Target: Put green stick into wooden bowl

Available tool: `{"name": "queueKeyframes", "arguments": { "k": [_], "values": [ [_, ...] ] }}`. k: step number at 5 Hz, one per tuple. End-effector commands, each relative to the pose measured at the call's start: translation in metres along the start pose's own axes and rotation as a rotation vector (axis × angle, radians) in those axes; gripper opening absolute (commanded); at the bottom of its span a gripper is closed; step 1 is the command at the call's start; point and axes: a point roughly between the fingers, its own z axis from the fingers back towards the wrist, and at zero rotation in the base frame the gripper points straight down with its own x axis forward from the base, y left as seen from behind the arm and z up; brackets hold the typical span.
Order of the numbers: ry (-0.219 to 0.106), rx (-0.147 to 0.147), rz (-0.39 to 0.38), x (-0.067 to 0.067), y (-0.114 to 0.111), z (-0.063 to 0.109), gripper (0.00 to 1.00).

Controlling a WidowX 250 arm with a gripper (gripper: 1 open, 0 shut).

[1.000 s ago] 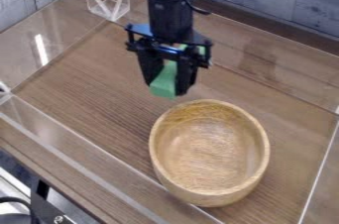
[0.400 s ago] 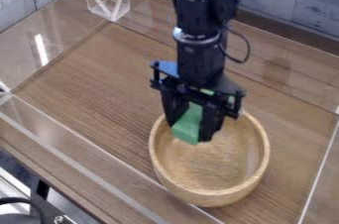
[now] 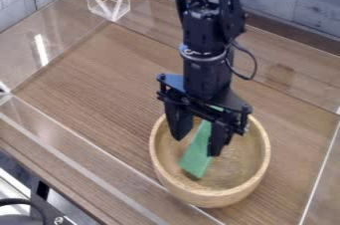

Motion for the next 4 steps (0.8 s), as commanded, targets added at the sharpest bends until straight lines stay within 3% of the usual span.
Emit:
{"name": "queueKeyframes", "arguments": {
  "k": [1, 4],
  "values": [
    [-0.055, -0.005, -0.010, 0.0040, -0.0048, 0.0155, 1.00],
    [-0.093, 0.005, -0.016, 0.0092, -0.0068, 0.0239, 1.00]
  ]
}}
